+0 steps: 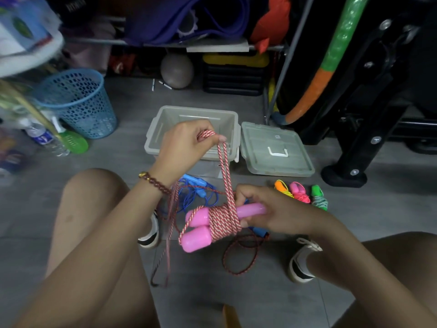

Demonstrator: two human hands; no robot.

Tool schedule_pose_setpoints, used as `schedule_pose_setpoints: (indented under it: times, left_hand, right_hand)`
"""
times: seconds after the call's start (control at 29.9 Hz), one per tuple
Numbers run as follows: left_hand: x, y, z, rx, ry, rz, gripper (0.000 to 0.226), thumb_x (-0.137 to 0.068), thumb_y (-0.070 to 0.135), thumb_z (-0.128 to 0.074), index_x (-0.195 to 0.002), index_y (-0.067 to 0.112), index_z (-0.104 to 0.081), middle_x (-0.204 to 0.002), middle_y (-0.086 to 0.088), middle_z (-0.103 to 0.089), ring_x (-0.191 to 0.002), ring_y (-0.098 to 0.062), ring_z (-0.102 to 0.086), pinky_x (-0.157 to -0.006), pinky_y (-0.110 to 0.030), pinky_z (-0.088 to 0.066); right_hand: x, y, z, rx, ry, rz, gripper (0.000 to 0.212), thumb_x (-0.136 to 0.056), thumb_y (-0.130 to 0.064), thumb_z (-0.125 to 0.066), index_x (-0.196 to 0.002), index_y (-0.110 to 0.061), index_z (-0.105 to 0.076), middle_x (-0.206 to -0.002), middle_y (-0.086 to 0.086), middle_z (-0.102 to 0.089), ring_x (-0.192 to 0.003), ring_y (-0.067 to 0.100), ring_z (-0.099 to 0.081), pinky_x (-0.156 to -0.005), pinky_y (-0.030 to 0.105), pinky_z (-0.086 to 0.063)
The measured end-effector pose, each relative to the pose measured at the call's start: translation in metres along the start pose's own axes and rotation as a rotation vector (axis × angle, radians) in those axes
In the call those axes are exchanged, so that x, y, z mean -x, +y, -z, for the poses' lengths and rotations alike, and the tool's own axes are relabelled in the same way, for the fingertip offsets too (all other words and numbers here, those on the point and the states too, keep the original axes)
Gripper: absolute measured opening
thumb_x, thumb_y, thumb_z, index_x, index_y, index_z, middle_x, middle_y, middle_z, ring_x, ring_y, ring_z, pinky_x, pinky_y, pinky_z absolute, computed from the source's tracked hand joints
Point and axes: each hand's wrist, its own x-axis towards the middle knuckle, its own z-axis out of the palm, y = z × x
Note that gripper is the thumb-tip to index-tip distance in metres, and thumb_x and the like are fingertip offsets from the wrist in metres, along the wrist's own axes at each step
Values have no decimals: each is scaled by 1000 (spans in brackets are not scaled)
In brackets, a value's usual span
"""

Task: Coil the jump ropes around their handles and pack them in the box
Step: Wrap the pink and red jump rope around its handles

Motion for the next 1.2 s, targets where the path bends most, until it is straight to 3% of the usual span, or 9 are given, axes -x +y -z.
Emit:
schedule_pose_setpoints:
  times: [0.2,0.33,0.43,0.53,0.63,0.83,0.97,1.1,1.2]
  left_hand:
    - [-2,-3,-3,140,-41,11,33,-72,56,-62,-71,25,-68,-58,-4,-57,-54,-10,-45,-56,-30,-37]
    - [-7,-8,-6,297,-60,37,24,-74,55,-59,-71,32,-68,-69,-15,-64,-64,-33,-53,-60,-41,-44]
    - [-5,-11,-10,356,-141,30,13,-83,29,-58,-72,29,-64,-71,-12,-65,-69,-35,-58,-65,-42,-48]
    - [0,-10,-19,356,-249,116,27,-93,19,-49,-68,30,-55,-59,9,-50,-55,-15,-47,-52,-28,-41]
    - [8,-7,-32,291,-418,123,32,-100,21,-38,-70,22,-50,-69,-3,-53,-64,-23,-50,-63,-35,-46]
    - [21,15,-41,521,-478,283,33,-100,24,-37,-70,17,-50,-47,12,-40,-43,1,-32,-49,-22,-27]
    - [27,25,-35,428,-518,97,24,-90,37,-57,-80,16,-52,-57,7,-45,-54,-8,-38,-55,-25,-29]
    - [36,36,-29,301,-520,35,38,-98,32,-43,-65,13,-44,-57,2,-38,-53,-6,-35,-56,-28,-29]
    - [41,43,-32,316,-525,90,43,-99,35,-39,-68,8,-50,-56,6,-41,-49,-2,-36,-56,-26,-33]
  right_hand:
    - [12,-3,13,-318,-82,24,21,-80,3,-67,-90,-7,-51,-86,-2,-63,-74,8,-58,-64,22,-47]
    - [10,-5,16,-657,-44,116,26,-78,-2,-69,-89,-20,-54,-84,-3,-64,-70,10,-59,-61,21,-49]
    - [11,-8,20,-905,104,177,26,-74,-14,-78,-86,-18,-55,-83,3,-62,-70,14,-61,-59,22,-48]
    - [11,-11,24,-1050,364,153,34,-70,-14,-76,-93,-11,-51,-83,7,-65,-71,15,-63,-53,21,-48]
    - [7,-12,31,-1120,617,98,22,-77,-9,-57,-96,-9,-47,-78,7,-67,-65,12,-62,-48,20,-45]
    - [3,-9,37,-932,927,-17,8,-93,-1,-48,-95,-8,-46,-88,12,-60,-65,12,-63,-49,18,-48]
    - [2,-11,37,-493,1011,-104,15,-90,0,-55,-95,-8,-43,-88,13,-60,-60,11,-59,-48,19,-47]
    - [-2,-4,37,-279,1106,-140,22,-87,-2,-62,-93,-9,-42,-95,27,-59,-53,5,-58,-45,17,-43]
    - [-3,2,38,-26,1162,-129,34,-85,-7,-66,-84,-27,-38,-95,22,-60,-72,19,-63,-55,25,-48]
